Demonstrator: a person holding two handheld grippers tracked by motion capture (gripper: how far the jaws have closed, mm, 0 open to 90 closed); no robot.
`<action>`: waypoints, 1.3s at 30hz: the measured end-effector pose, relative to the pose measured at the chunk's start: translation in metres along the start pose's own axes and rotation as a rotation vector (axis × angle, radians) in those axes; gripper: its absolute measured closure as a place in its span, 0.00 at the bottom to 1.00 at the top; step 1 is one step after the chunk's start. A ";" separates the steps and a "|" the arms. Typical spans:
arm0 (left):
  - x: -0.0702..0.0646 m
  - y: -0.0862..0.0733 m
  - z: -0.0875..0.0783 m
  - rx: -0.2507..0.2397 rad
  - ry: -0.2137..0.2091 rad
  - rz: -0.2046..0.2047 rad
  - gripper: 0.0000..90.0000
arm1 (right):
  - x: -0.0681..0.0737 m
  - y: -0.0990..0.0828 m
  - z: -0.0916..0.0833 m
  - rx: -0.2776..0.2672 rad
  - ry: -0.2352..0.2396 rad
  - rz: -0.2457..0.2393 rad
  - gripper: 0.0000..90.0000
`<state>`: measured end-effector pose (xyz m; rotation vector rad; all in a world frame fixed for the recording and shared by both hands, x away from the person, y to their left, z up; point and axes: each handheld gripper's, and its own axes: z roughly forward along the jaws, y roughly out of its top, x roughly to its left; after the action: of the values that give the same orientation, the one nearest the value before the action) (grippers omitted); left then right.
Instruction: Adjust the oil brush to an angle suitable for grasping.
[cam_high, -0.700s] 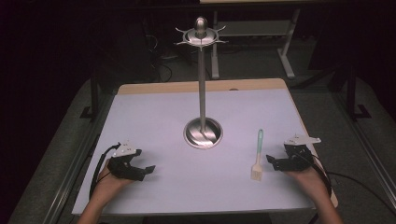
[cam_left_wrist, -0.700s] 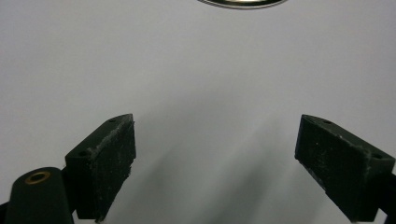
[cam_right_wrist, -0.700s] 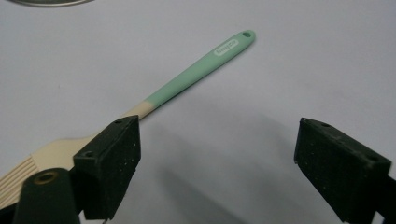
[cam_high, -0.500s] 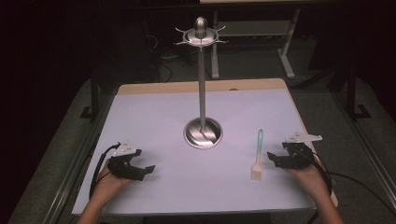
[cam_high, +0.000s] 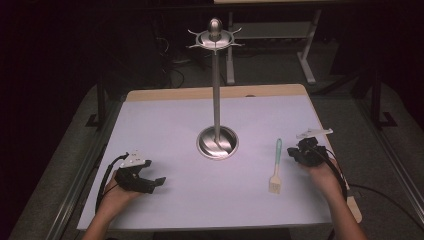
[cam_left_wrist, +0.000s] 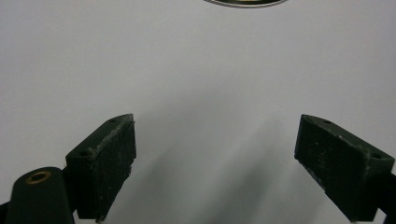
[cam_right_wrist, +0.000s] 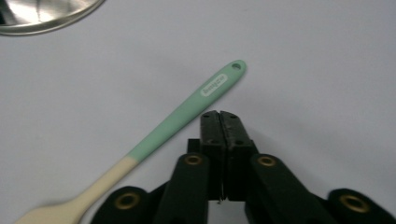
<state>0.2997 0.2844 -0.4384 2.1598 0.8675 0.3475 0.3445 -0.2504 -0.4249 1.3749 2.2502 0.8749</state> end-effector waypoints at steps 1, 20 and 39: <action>0.000 0.000 0.000 -0.005 0.000 -0.005 0.14 | -0.002 0.002 0.002 0.008 0.000 0.004 1.00; 0.000 -0.001 0.000 0.012 0.001 0.003 0.14 | -0.023 0.037 0.042 0.061 0.033 0.042 1.00; 0.001 -0.002 0.000 0.023 0.003 0.020 0.14 | -0.019 0.035 0.052 0.091 0.059 0.049 1.00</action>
<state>0.2991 0.2858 -0.4395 2.1910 0.8556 0.3530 0.4067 -0.2390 -0.4404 1.4675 2.3363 0.8492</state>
